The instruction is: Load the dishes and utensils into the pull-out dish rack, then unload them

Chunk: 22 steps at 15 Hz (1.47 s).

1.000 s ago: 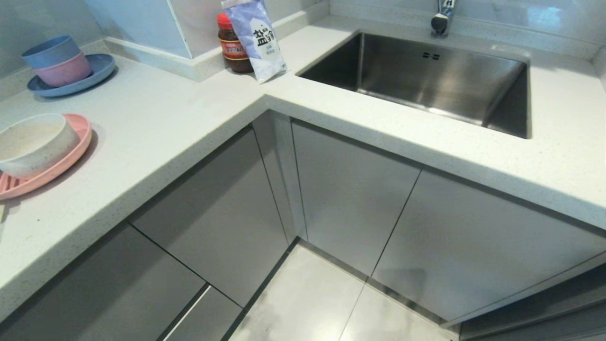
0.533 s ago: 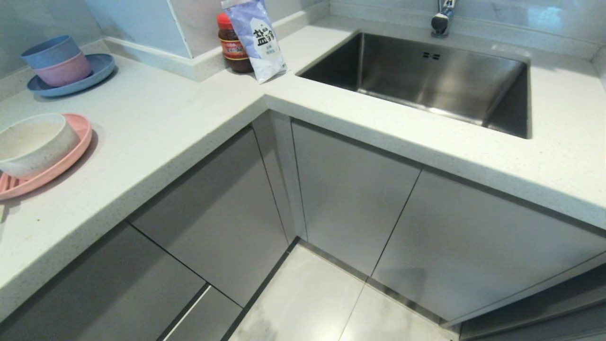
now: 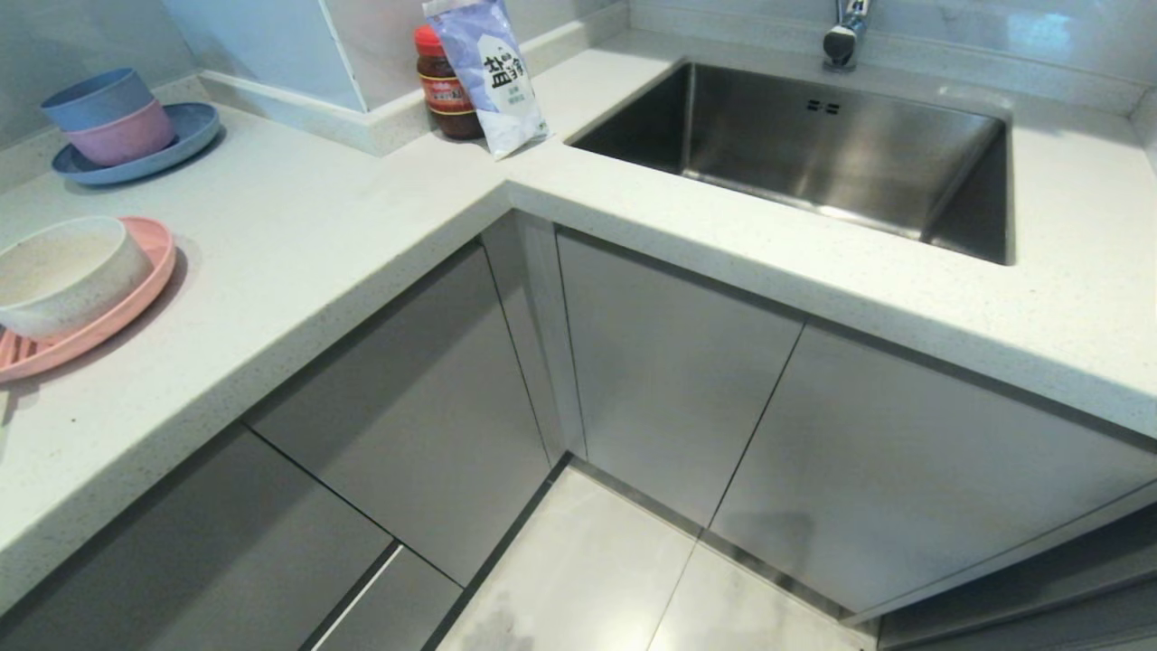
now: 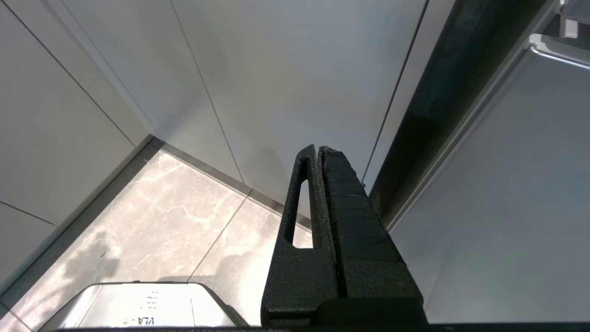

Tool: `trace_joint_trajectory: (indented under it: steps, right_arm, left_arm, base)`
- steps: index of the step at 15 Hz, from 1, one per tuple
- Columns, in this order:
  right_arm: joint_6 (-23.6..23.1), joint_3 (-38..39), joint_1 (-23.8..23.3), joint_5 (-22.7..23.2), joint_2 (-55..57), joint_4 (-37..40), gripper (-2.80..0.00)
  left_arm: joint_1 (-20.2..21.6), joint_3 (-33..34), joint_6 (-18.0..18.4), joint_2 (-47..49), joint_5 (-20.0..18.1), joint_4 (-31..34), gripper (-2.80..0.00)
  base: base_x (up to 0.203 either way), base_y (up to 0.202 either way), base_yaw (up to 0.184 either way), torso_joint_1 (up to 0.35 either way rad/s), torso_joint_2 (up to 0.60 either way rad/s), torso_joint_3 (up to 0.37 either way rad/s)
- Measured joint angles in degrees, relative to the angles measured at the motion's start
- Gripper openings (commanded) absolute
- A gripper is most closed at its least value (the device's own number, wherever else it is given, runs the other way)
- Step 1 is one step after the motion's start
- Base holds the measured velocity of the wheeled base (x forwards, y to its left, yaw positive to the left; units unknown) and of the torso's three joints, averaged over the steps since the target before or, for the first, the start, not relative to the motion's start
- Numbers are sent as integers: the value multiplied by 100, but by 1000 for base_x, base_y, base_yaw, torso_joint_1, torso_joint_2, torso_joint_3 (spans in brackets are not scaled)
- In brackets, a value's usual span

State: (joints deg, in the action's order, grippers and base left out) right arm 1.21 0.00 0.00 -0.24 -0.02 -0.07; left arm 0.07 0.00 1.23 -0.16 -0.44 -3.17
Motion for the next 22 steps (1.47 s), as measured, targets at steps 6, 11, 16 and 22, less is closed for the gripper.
trace_joint_trajectory:
  steps: [6, 11, 16, 22]
  right_arm:
    - [2, 0, 0, -2, 0, 0, -280]
    - [0, 0, 0, -2, 0, 0, -280]
    - [0, 0, 0, -2, 0, 0, -280]
    - [0, 0, 0, -2, 0, 0, -280]
  left_arm:
    - [0, 0, -18, 0, 0, 0, -280]
    - [0, 0, -99, 0, 0, 4, -280]
    - [0, 0, -82, 0, -33, 36, -280]
    - [0, 0, -110, 2, -4, 50, -280]
  base:
    - [0, 0, 0, 0, 0, 0]
    - [0, 0, 0, 1, 2, 60]
    - [0, 0, 0, 1, 2, 190]
    - [0, 0, 0, 2, 1, 204]
